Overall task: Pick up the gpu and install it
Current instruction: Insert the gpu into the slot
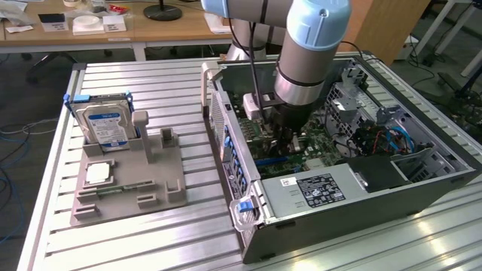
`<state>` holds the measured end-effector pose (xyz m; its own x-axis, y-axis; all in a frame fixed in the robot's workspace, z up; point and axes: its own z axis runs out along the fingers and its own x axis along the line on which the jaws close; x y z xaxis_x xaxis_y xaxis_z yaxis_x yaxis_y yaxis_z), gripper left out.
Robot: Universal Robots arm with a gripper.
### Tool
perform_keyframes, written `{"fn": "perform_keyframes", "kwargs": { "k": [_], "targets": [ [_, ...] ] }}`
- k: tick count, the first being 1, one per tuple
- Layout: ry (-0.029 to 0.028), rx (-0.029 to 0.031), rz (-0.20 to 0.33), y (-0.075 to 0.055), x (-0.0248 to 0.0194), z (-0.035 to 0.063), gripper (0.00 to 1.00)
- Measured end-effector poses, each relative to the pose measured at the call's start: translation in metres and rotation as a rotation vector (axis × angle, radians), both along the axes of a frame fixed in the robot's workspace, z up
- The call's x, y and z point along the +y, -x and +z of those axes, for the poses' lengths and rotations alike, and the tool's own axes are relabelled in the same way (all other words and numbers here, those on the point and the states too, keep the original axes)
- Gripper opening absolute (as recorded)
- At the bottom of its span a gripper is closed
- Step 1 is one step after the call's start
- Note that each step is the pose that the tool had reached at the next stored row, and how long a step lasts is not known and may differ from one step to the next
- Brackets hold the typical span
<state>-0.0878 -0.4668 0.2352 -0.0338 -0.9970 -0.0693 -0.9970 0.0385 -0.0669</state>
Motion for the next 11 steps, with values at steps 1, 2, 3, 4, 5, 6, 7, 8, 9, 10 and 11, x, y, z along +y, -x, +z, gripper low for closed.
{"fn": "perform_keyframes", "kwargs": {
  "k": [1,2,3,4,5,6,7,8,9,10,11],
  "targets": [
    [0.0001,0.0001,0.0,0.0002,0.0001,-0.0004,0.28],
    [0.0001,0.0002,0.0,0.0005,0.0002,-0.0007,0.28],
    [0.0001,0.0002,0.0,0.0008,0.0002,-0.0009,0.28],
    [0.0001,0.0005,0.0,0.0011,0.0003,-0.0012,0.28],
    [0.0001,0.0008,0.0,0.0014,0.0004,-0.0014,0.28],
    [0.0001,0.0011,0.0,0.0017,0.0004,-0.0016,0.28],
    [-0.0001,0.0017,0.0,0.0019,0.0004,-0.0019,0.28],
    [-0.0002,0.0026,0.0,0.0019,0.0004,-0.0023,0.28],
    [-0.0002,0.0037,0.0,0.0019,0.0005,-0.0027,0.28],
    [0.0002,0.005,0.0,0.002,0.0004,-0.0028,0.28],
    [0.0003,0.0064,0.0,0.0019,0.0004,-0.0028,0.28]
  ]
}}
